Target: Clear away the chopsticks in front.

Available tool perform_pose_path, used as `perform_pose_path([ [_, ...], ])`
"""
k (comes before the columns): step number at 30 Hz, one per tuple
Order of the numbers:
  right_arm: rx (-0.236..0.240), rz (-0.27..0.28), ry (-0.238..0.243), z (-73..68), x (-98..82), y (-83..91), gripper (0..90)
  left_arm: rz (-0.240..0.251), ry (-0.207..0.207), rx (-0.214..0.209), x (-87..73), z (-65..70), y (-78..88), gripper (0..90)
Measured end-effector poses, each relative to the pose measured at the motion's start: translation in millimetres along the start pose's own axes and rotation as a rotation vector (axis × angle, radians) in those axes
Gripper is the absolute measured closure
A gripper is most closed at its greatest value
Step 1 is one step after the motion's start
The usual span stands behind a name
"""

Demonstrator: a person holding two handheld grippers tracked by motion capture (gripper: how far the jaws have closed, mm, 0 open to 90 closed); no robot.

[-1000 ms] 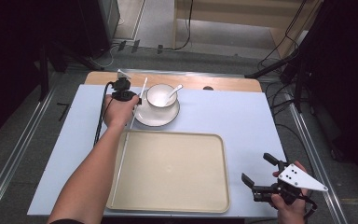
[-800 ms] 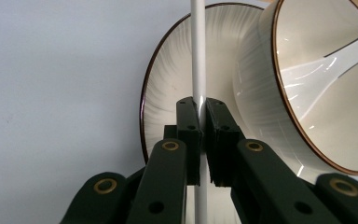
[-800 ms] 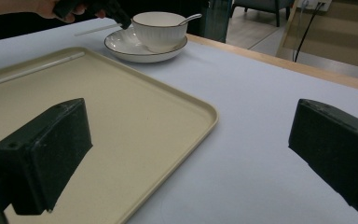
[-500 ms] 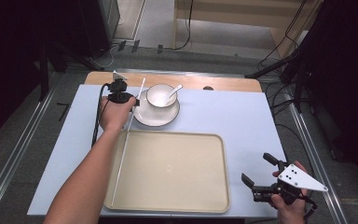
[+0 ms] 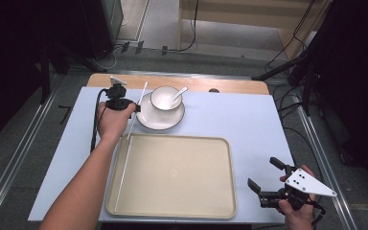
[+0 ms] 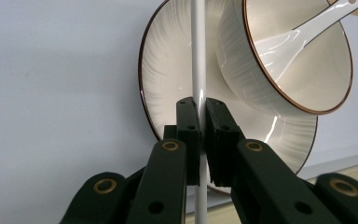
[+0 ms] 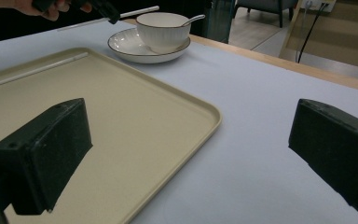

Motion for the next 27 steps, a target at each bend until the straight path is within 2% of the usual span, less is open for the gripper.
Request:
perform_pose_path([
  [8,-0.010,-0.003,-0.012,-0.1,1.3,-0.3,0.0,0.017,0.003,-0.019,-12.2,5.6,8.6,86.1],
  [12,-0.005,-0.007,-0.003,-1.2,1.0,-0.4,0.0,0.018,-0.001,-0.014,-18.0,7.8,12.6,86.1],
  [17,-0.005,-0.008,0.001,-1.5,0.8,-0.1,0.0,0.031,0.003,-0.028,-24.7,10.8,18.2,86.0],
  [25,-0.006,-0.005,0.004,-1.7,0.7,0.6,0.0,0.041,0.013,-0.033,-38.9,13.9,24.5,86.0],
  [27,-0.008,-0.001,0.003,-1.2,1.1,1.0,0.0,0.041,0.014,-0.022,-42.7,15.3,25.7,85.9],
])
Point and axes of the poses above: each handheld gripper's, and its own axes: y roughly backward along the jaws, x roughly out of its top, z roughly to its right, the point moved 8 cm from there along -y, roughly forward along the jaws, and after that the axes turned 13 degrees about -y, right-handed, at the moved point
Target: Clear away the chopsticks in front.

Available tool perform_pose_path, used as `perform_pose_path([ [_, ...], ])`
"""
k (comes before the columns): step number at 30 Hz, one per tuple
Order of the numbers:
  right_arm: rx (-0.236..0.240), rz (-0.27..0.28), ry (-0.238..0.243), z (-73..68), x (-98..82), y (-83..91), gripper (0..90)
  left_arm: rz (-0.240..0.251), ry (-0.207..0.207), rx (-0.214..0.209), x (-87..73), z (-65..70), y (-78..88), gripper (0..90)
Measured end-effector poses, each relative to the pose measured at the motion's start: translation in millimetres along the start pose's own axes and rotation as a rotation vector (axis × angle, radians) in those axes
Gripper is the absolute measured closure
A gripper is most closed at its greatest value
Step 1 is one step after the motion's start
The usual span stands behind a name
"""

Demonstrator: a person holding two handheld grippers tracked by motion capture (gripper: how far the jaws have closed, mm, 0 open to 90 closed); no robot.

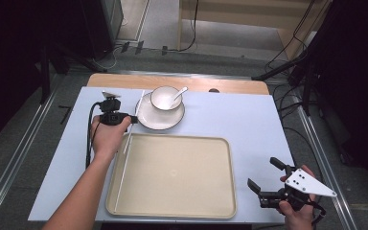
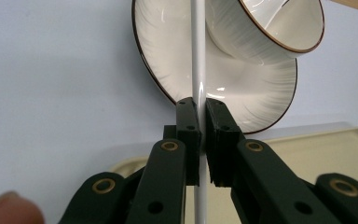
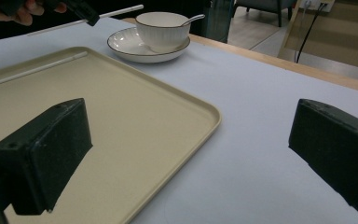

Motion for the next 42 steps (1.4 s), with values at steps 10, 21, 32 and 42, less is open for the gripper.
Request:
perform_pose_path([
  [10,0.001,0.001,0.000,-0.1,-0.1,-0.2,0.0,0.015,0.015,-0.013,-18.0,4.0,7.4,85.8],
  [21,-0.002,0.000,-0.003,-0.5,0.0,0.0,0.0,0.031,0.017,-0.023,-43.0,12.5,13.3,85.8],
  [32,-0.001,-0.001,-0.001,-0.7,-0.2,-0.3,0.0,0.040,0.027,-0.018,-71.2,18.1,17.9,85.8],
  [42,-0.001,0.002,0.001,-1.6,0.3,0.2,0.0,0.040,0.035,-0.015,-95.9,24.6,18.4,85.5],
])
Point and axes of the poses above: each handheld gripper's, and its own axes: y roughly backward along the jaws, x roughly out of its top, z roughly to its right, the point moved 8 cm from there along -y, roughly forward along the jaws, and after that the axes turned 13 degrees about -y, right-handed, at the moved point
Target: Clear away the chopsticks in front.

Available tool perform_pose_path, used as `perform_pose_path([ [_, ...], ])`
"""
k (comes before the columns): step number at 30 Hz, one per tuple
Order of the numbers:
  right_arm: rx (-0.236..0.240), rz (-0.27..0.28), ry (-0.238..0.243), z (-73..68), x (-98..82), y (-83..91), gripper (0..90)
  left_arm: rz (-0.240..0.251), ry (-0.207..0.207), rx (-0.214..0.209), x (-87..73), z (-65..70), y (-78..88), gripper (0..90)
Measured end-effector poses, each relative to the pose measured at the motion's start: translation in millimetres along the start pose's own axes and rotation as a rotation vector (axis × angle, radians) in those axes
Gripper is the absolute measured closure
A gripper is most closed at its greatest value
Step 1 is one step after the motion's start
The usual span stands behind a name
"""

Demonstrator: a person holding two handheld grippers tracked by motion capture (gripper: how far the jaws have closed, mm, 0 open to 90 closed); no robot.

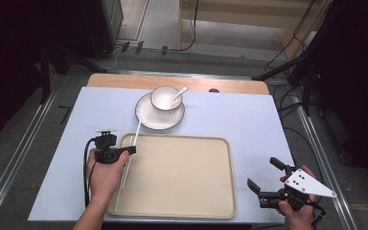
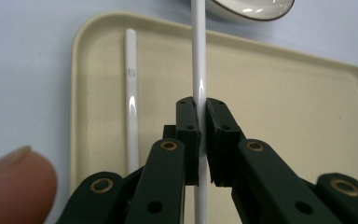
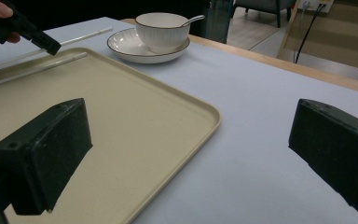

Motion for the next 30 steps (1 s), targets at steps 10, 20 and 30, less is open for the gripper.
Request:
perform_pose_path([
  [10,-0.001,0.000,0.000,-0.3,0.1,0.4,0.0,-0.011,0.005,0.003,-21.1,2.2,5.0,85.3],
  [20,0.000,0.000,0.001,-0.5,0.1,0.5,0.0,-0.015,0.009,0.006,-35.3,6.6,4.8,85.1],
  [30,-0.002,0.002,0.001,0.0,0.4,0.6,0.0,-0.012,0.011,0.017,-42.5,7.6,6.7,86.2],
])
Point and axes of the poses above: each handheld gripper's, and its own axes: y roughly backward along the jaws, x roughly out of its top, z roughly to its right, the point moved 8 cm from there along -y, roughly forward along the jaws, and after that the axes turned 13 degrees about -y, right-handed, at the moved point
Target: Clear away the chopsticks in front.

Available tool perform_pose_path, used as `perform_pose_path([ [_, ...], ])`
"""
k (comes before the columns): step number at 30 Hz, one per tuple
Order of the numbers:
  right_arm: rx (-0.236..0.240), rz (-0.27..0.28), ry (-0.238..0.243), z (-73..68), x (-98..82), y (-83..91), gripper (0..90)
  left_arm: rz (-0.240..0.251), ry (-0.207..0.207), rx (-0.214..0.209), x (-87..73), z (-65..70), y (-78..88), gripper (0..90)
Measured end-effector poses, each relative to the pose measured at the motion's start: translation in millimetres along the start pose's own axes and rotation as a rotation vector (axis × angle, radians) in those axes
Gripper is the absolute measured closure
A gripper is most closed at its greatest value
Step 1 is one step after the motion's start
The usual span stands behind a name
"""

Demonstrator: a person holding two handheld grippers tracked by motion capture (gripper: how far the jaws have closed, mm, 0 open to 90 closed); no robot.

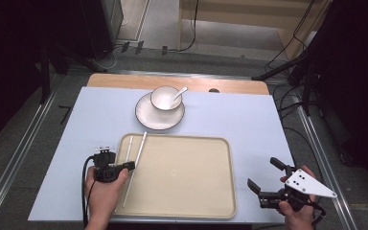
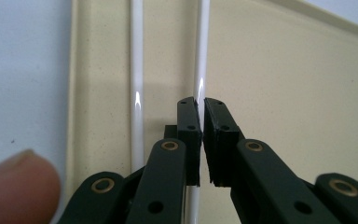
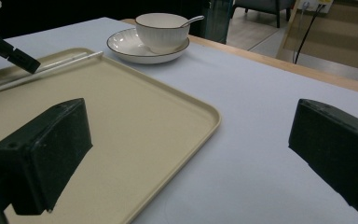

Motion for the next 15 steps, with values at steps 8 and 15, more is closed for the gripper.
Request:
perform_pose_path([
  [8,-0.001,0.001,-0.001,0.2,0.1,0.3,0.0,0.028,-0.021,0.006,8.1,0.0,-1.8,81.2],
  [15,-0.004,0.000,0.000,0.9,-0.4,0.1,0.0,-0.005,-0.098,0.034,26.9,-0.6,-14.9,74.5],
])
Point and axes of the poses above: each handheld gripper's, and its own axes: y roughly backward along the jaws, x roughly out of its top, z roughly to its right, the point moved 8 cm from there along -y, roughly forward along the jaws, and after that the axes turned 13 degrees about -y, right-handed, at the moved point
